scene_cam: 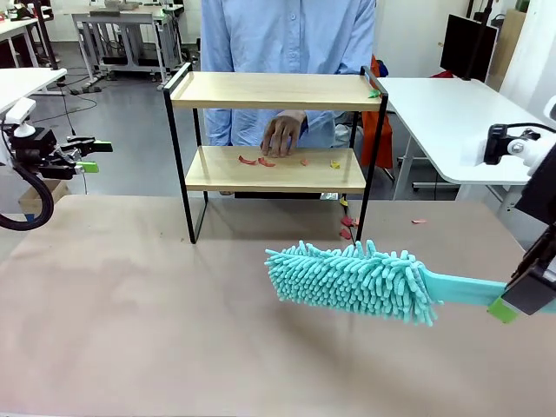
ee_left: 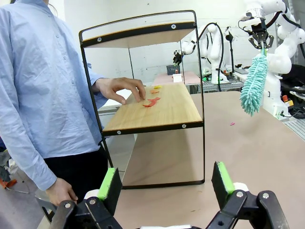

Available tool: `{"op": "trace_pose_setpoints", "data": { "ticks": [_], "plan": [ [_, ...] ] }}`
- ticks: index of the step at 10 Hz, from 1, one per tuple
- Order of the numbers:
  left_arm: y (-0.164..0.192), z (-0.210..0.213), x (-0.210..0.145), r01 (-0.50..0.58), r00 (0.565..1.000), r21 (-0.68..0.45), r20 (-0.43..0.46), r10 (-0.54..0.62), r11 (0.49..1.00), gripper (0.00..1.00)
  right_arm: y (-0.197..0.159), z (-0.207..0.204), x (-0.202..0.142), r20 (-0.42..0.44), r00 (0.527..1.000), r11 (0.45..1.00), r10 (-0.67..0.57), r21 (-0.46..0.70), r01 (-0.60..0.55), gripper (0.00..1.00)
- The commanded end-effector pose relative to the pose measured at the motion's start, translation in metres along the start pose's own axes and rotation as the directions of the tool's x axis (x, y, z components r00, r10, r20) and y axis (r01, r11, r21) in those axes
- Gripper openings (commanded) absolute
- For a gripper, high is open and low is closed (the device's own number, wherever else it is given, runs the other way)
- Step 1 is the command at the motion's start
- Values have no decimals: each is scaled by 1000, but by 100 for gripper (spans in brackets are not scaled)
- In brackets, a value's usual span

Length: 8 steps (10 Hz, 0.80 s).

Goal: Clean the shelf.
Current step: Clean the specific section of the Shelf indicated by the human with the Duster.

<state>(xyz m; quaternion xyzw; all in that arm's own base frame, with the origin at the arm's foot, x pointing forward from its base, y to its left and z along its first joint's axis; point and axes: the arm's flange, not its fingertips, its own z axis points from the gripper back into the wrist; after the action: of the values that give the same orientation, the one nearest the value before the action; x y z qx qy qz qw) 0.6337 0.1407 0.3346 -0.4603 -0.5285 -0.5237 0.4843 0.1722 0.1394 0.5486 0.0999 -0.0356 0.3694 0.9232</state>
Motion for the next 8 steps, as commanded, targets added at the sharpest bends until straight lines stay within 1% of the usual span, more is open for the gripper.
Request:
{"op": "trace_pose_setpoints", "data": {
  "ticks": [1, 5, 6, 7, 8],
  "plan": [
    [-2, 0, 3, 3, 1000, -4, -6, -3, 1000, 100, 2, 3, 3, 25, 1000, 1000, -2, 15, 1, 13],
    [-2, 0, 3, 3, 1000, -4, -6, -3, 1000, 100, 2, 3, 3, 25, 1000, 1000, -2, 15, 1, 13],
    [-2, 0, 3, 3, 1000, -4, -6, -3, 1000, 100, 0, 0, 0, 0, 1000, 1000, 0, 0, 0, 13],
    [-2, 0, 3, 3, 1000, -4, -6, -3, 1000, 100, 3, 10, 21, 70, 994, 997, -79, -2, 79, 13],
    [-2, 0, 3, 3, 1000, -4, -6, -3, 1000, 100, 9, 21, 42, 108, 990, 996, -88, -8, 90, 13]
  ]
}}
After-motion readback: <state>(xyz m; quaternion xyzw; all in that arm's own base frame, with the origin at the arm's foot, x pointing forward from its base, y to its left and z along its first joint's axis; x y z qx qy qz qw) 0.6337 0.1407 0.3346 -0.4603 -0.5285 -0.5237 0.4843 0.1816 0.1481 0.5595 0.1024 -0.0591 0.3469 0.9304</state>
